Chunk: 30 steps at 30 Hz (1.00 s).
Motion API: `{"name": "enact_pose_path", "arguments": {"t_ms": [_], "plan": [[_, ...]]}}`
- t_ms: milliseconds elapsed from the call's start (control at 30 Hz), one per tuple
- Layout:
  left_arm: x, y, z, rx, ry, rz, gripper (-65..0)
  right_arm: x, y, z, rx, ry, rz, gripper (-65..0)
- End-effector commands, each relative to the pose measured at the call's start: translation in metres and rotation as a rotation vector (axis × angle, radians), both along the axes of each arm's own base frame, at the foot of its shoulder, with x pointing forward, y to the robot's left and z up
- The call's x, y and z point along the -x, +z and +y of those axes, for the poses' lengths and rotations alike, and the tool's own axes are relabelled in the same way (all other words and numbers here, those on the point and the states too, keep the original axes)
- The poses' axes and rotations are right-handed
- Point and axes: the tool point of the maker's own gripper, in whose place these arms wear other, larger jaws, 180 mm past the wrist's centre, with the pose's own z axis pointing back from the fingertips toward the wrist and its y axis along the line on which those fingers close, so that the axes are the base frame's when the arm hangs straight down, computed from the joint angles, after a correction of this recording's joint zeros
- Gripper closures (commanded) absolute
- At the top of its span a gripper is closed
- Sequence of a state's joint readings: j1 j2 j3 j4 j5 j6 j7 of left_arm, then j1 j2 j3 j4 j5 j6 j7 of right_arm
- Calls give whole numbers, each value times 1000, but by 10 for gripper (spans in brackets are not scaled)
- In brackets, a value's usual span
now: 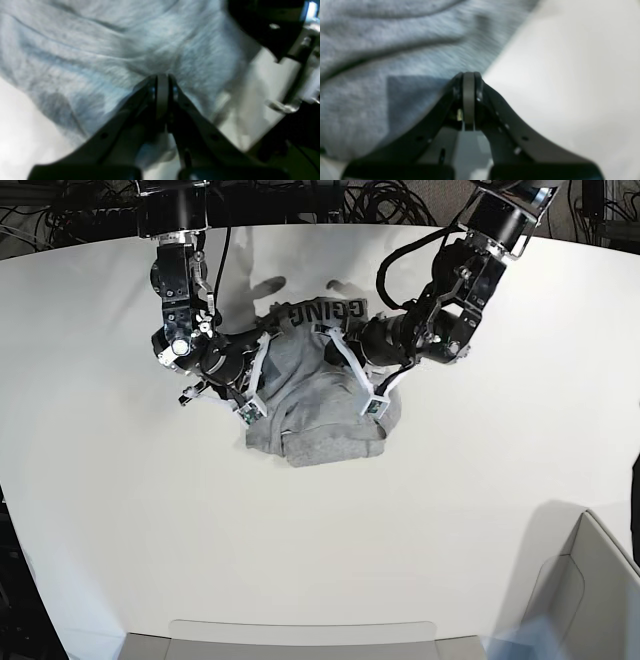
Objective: Fold the T-shirt properly
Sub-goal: 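Lower the folded bundle onto the table and open both grippers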
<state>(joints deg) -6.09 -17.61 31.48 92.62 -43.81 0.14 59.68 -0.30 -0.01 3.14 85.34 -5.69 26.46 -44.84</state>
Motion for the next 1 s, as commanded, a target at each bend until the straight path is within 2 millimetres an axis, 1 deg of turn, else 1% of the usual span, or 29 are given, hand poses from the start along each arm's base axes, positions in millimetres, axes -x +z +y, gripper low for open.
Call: {"name": "enact_pose_path", "arguments": {"t_ms": [0,33,67,167,233,300,367,400,467,533,567,600,667,700,733,767,800,833,867,900,967], "plan": [[-17,-7,15,-30,37,-8,0,-8,3,12,-31,13,-7,0],[-18,-16,25,-60,50,3,0,-9,-2,17,-43,15,11,0],[-19,-22,36,-99,56,3,0,-10,-5,28,-55,29,24,0],[-26,-29,67,-218,65,-31,0,-7,-14,60,-60,114,59,0],[-35,-29,94,-274,112,-53,0,-6,-14,92,-79,178,74,0],[-47,-23,121,-308,175,-77,0,-13,-9,114,-103,185,65,0],[-56,-16,148,-340,235,-96,0,-22,-6,129,-133,167,38,0],[-60,-12,165,-358,273,-107,0,-28,-5,136,-140,164,15,0],[-66,-5,199,-400,330,-121,0,-33,-1,153,-161,172,-13,0],[-72,6,227,-438,368,-140,0,-37,11,170,-212,164,-40,0],[-74,12,236,-452,376,-153,0,-40,16,173,-237,149,-45,0],[-75,16,243,-464,379,-164,0,-45,26,176,-261,135,-59,0],[-82,34,249,-470,387,-212,0,-51,52,182,-317,124,-101,0],[-87,49,250,-462,397,-253,0,-51,68,184,-340,130,-134,0],[-90,62,251,-452,410,-289,-8,-50,80,184,-352,135,-159,0],[-96,84,252,-437,428,-349,-25,-49,94,179,-356,139,-193,0],[-99,105,254,-420,455,-407,-52,-49,112,174,-361,146,-238,0],[-97,119,258,-411,479,-445,-82,-47,124,170,-362,152,-269,0],[-94,137,259,-390,507,-494,-127,-44,143,164,-365,160,-315,0],[-91,156,262,-368,548,-548,-175,-40,159,160,-373,162,-354,-40],[-83,193,268,-335,618,-653,-247,-32,180,154,-374,169,-400,-121]]}}
